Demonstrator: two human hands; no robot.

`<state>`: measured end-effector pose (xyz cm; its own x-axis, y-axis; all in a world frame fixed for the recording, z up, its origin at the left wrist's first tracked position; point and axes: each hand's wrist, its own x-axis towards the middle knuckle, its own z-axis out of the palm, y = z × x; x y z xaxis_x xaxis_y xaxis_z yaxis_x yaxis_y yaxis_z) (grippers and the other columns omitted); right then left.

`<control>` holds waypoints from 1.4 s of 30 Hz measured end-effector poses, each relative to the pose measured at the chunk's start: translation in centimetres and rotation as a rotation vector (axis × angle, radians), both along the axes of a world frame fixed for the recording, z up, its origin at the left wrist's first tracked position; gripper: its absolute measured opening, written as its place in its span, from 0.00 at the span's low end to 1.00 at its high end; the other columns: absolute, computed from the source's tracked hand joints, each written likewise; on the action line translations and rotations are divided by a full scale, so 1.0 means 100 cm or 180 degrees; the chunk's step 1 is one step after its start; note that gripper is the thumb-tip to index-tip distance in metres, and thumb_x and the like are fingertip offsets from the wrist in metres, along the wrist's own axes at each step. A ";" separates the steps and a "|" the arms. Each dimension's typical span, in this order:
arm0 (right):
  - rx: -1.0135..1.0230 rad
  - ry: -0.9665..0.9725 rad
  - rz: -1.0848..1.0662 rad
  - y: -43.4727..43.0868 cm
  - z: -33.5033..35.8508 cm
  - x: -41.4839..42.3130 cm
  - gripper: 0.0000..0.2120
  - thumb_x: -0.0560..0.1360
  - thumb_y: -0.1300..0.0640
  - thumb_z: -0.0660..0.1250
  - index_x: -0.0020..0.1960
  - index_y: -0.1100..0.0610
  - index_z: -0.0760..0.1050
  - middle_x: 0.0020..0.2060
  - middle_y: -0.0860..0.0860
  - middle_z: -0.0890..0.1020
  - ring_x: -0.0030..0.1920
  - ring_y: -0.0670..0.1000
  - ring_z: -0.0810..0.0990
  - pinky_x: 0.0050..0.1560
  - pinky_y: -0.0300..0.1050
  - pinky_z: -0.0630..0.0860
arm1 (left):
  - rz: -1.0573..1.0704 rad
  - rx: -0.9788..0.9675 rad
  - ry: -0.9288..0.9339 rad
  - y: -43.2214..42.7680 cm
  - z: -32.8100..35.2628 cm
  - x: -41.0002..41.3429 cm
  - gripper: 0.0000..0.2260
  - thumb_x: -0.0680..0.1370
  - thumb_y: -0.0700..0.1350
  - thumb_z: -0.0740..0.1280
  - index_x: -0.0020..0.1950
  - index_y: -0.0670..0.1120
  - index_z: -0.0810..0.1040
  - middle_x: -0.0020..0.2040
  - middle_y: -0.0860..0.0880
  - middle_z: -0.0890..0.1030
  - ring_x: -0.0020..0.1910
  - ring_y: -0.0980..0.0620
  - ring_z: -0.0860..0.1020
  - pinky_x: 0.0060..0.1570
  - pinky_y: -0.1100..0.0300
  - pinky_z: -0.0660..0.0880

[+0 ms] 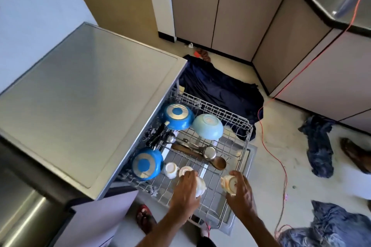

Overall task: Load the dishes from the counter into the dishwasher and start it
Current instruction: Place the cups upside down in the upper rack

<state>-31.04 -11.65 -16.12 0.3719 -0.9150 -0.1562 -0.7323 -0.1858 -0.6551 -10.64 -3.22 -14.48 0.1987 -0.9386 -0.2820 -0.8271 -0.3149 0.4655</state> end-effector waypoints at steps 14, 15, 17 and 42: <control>-0.0362 0.0150 0.0305 0.000 -0.082 -0.005 0.35 0.60 0.67 0.79 0.64 0.56 0.74 0.55 0.52 0.80 0.56 0.56 0.77 0.54 0.50 0.79 | -0.0966 0.0846 -0.1244 -0.044 -0.092 -0.024 0.33 0.67 0.44 0.77 0.69 0.38 0.69 0.59 0.41 0.77 0.56 0.45 0.76 0.60 0.50 0.75; -0.0351 0.0192 0.0342 0.001 -0.085 -0.006 0.34 0.59 0.66 0.79 0.63 0.56 0.74 0.54 0.51 0.80 0.56 0.56 0.76 0.54 0.50 0.79 | -0.1022 0.0907 -0.1301 -0.043 -0.096 -0.025 0.34 0.67 0.45 0.77 0.69 0.39 0.70 0.59 0.42 0.78 0.57 0.45 0.76 0.61 0.49 0.75; -0.0349 0.0313 0.0448 0.006 -0.092 -0.007 0.34 0.58 0.63 0.81 0.62 0.55 0.75 0.53 0.51 0.81 0.55 0.55 0.77 0.55 0.48 0.76 | -0.1115 0.0990 -0.1391 -0.040 -0.102 -0.028 0.32 0.66 0.46 0.78 0.67 0.41 0.71 0.58 0.43 0.79 0.58 0.45 0.77 0.63 0.47 0.72; -0.0016 0.0810 0.0284 0.020 -0.110 0.030 0.30 0.63 0.57 0.82 0.58 0.56 0.70 0.47 0.56 0.83 0.46 0.58 0.83 0.41 0.47 0.79 | -0.1074 0.0798 -0.1358 -0.034 -0.124 -0.025 0.34 0.69 0.49 0.77 0.71 0.43 0.67 0.64 0.43 0.75 0.66 0.45 0.72 0.73 0.43 0.61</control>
<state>-28.05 -9.64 -27.16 0.4006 -0.8813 -0.2507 -0.8539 -0.2599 -0.4509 -13.12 -6.64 -26.91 0.0457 -0.8847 -0.4640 -0.9981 -0.0597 0.0155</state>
